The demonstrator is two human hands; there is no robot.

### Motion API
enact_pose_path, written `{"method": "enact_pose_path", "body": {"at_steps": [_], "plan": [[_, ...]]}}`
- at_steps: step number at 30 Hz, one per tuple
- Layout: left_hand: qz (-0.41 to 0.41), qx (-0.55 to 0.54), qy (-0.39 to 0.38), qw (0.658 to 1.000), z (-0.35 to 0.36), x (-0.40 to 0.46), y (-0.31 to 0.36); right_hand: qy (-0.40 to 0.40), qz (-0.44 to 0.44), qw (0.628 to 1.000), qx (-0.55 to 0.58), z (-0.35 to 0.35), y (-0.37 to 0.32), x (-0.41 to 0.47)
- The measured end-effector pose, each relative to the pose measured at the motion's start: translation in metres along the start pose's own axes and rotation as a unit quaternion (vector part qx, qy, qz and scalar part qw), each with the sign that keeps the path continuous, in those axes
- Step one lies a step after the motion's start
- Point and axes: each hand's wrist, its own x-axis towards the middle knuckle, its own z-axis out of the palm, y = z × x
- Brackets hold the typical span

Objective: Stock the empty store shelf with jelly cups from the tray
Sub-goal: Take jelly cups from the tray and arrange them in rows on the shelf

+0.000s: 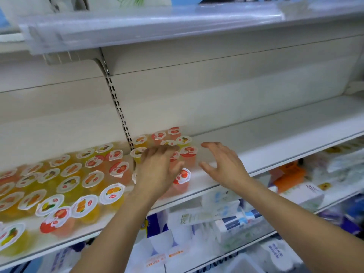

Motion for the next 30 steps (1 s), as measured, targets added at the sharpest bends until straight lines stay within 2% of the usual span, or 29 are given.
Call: {"method": "enact_pose_path", "body": {"at_steps": [4,7,11,17,21,25,30], "plan": [[0.025,-0.106,0.032,0.994,0.005,-0.040,0.042,0.077,-0.013,0.996,-0.047,-0.023,0.009,-0.056],[0.053,-0.152,0.036,0.986,0.017,-0.071,0.071,0.095,-0.022,0.994,-0.053,-0.033,0.023,-0.103],[0.086,-0.202,-0.017,0.976,0.040,-0.108,0.108,0.100,0.011,0.994,-0.043,-0.035,0.049,-0.168],[0.065,-0.232,-0.160,0.957,0.108,-0.164,0.141,0.007,0.102,0.995,-0.017,-0.002,0.106,-0.259],[0.030,-0.244,-0.246,0.938,0.161,-0.206,0.154,-0.098,0.173,0.980,0.013,0.029,0.145,-0.318],[-0.015,-0.265,-0.342,0.901,0.214,-0.263,0.168,-0.213,0.252,0.944,0.010,0.063,0.182,-0.379],[-0.059,-0.258,-0.454,0.851,0.278,-0.331,0.190,-0.370,0.312,0.875,-0.027,0.105,0.222,-0.446]]}}
